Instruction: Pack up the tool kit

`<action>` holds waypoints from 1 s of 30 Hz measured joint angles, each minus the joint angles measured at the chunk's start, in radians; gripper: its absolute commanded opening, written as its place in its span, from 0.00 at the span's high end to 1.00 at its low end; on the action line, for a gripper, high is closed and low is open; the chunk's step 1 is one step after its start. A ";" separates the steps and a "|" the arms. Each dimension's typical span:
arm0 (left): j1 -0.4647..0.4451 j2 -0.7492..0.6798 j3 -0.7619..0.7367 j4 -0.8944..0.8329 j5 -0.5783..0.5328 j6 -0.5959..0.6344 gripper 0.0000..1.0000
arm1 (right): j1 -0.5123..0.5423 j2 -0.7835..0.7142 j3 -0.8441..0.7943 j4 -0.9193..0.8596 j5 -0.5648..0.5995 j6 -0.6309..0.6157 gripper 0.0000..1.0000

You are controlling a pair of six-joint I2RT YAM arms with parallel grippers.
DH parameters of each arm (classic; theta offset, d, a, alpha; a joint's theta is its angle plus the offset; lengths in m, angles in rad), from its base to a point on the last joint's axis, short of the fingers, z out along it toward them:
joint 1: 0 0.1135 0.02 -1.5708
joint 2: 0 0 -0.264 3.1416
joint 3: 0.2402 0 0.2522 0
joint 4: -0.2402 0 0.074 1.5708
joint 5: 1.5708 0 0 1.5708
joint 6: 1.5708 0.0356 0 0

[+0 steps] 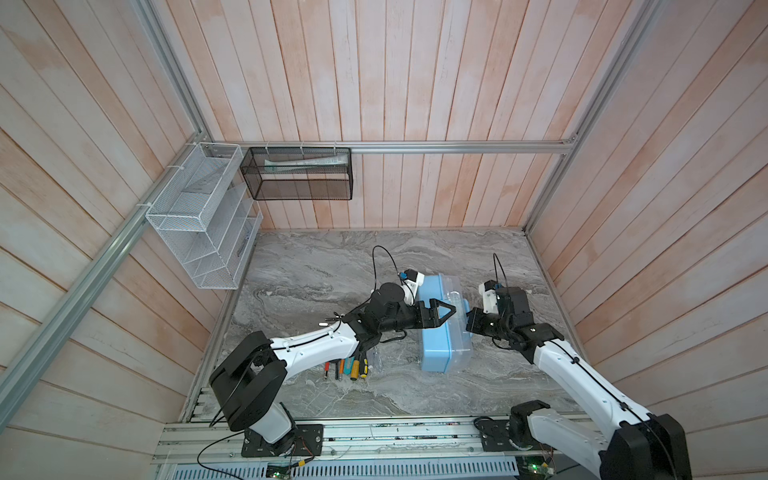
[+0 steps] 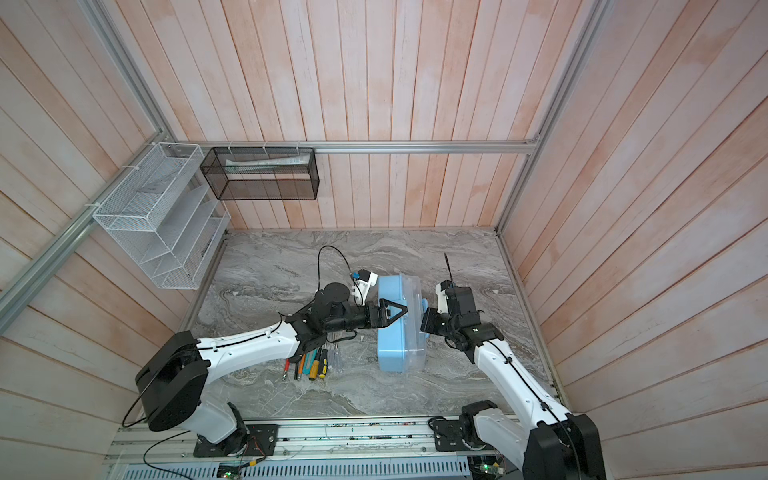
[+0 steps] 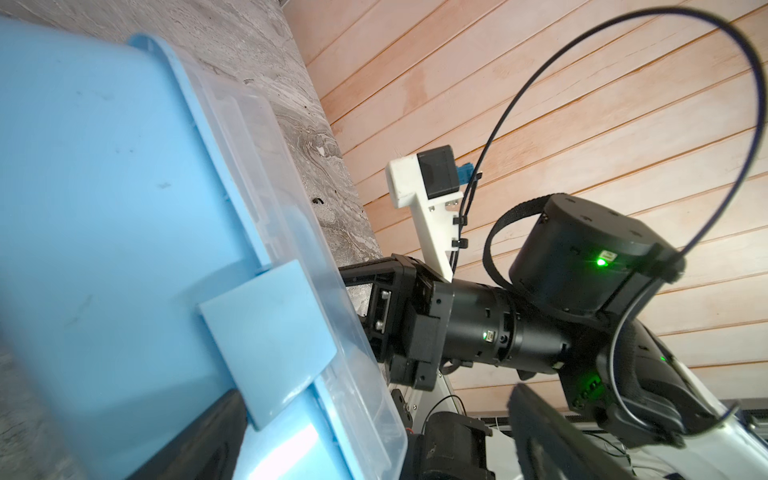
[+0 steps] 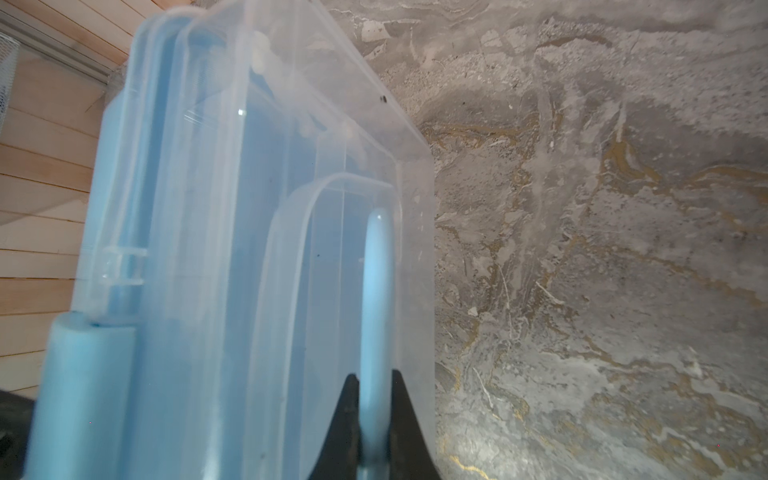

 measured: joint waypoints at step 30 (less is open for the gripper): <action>0.077 -0.028 0.319 -0.499 -0.106 0.006 0.00 | 0.023 0.019 0.008 0.000 0.017 -0.001 1.00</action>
